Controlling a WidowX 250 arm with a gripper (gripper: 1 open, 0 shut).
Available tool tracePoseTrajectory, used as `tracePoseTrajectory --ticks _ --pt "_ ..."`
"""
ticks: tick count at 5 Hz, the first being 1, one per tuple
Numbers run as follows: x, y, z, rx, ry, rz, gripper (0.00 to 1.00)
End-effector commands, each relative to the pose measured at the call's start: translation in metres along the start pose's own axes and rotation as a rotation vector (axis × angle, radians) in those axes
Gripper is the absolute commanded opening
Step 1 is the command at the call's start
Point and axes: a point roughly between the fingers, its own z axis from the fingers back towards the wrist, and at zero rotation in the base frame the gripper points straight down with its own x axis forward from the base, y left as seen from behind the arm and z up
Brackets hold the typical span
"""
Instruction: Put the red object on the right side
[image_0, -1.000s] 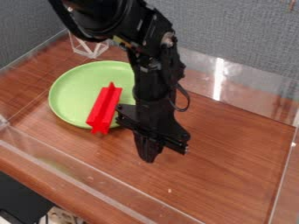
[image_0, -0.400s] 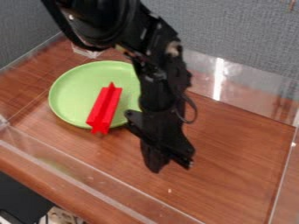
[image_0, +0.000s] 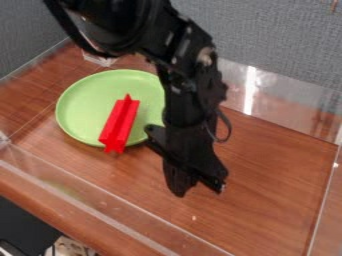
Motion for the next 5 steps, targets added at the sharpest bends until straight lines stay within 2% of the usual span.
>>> tracePoseTrajectory --ticks 1,2,3,4,5 --pt "0.009 0.007 0.033 0.029 -0.067 0.111 0.0" --pt "0.002 0.031 0.044 0.063 -0.068 0.242 0.0" --pt "0.014 0.006 0.034 0.037 -0.063 0.13 0.0" --pt "0.017 0.009 0.028 0.031 -0.059 0.063 0.0" --pt "0.007 0.057 0.026 0.055 -0.059 0.117 0.0"
